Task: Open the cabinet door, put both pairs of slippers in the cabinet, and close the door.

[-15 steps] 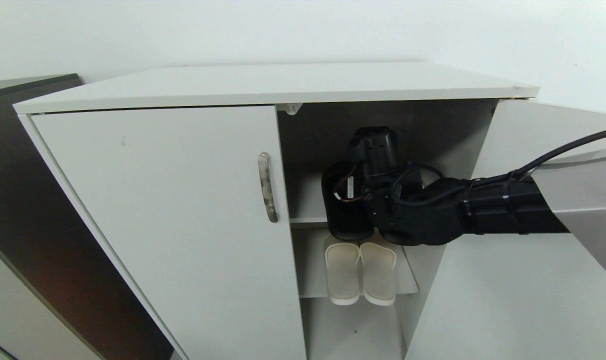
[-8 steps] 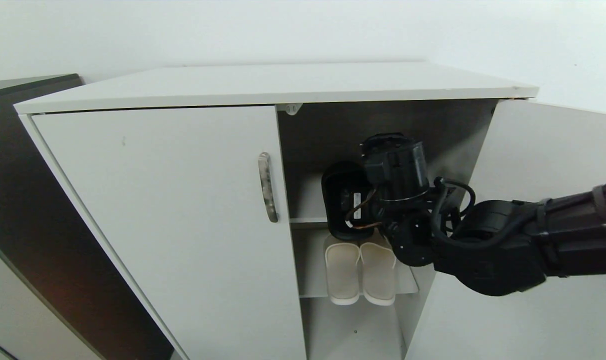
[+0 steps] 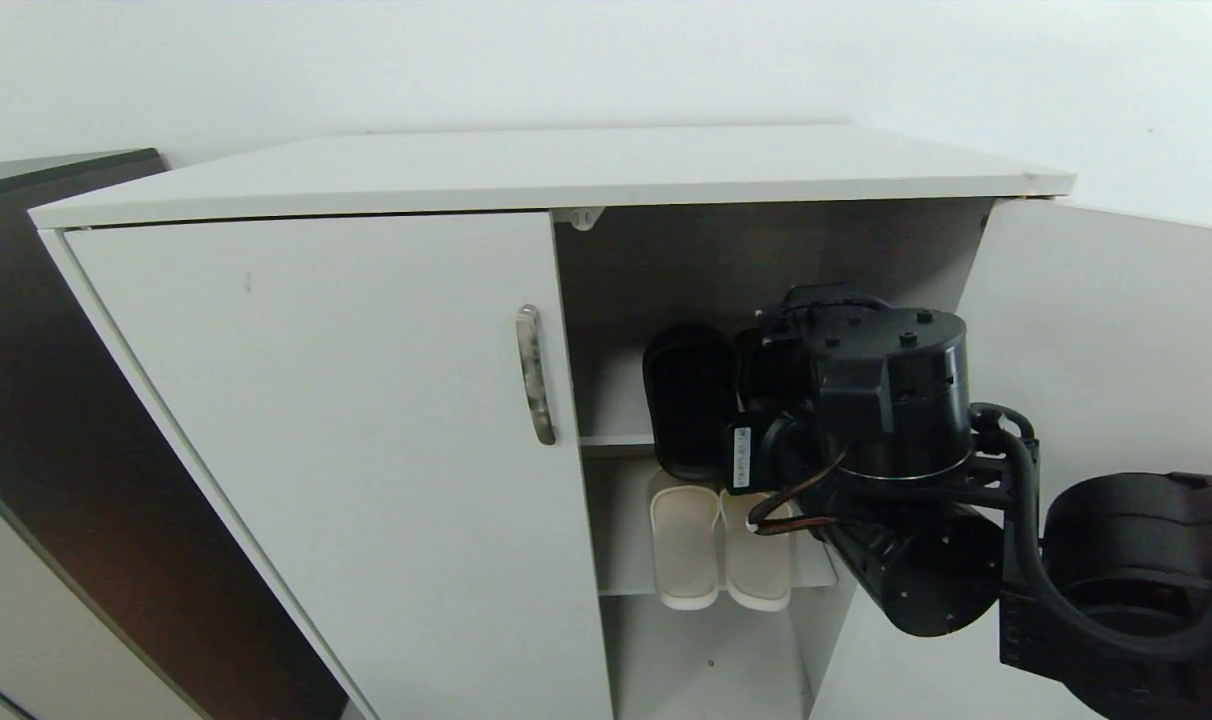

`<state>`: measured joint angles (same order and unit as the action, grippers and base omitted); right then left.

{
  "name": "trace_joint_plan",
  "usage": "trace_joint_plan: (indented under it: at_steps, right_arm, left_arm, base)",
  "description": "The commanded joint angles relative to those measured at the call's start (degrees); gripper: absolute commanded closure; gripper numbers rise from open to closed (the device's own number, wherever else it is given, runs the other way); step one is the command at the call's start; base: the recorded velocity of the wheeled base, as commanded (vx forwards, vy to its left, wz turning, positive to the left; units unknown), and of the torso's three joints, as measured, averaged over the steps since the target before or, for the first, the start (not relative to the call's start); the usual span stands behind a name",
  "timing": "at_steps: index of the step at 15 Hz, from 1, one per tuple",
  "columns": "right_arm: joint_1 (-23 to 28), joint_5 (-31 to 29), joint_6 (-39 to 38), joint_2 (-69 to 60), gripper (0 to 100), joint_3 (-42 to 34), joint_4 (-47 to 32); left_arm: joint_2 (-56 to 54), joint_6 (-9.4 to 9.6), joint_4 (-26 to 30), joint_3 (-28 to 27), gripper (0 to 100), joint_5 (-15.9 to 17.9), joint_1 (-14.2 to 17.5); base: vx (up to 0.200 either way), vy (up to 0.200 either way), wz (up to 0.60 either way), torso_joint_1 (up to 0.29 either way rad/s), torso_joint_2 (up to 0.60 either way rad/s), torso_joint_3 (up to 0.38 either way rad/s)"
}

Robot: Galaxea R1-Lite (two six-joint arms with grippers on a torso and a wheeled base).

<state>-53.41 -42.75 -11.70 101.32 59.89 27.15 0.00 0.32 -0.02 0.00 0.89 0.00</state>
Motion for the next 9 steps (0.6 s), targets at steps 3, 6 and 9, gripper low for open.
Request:
trace_joint_plan:
  at_steps: [3,6,9]
  right_arm:
    - [-0.2,-0.1,0.0,0.0,100,-0.7,0.2]
    - [-0.2,-0.3,0.0,-0.2,100,-0.8,0.2]
    - [-0.2,-0.5,0.0,-0.1,100,-0.9,0.2]
  left_arm:
    - [0.1,-0.05,-0.1,0.0,100,0.0,0.0]
    - [0.1,-0.14,-0.1,0.0,100,-0.1,0.0]
    - [0.1,-0.14,-0.1,0.0,100,0.0,0.0]
  base:
    - [0.0,0.0,0.0,0.0,0.0,0.0]
    - [0.0,0.0,0.0,0.0,0.0,0.0]
    - [-0.133,0.0,0.0,-0.002,0.0,0.002]
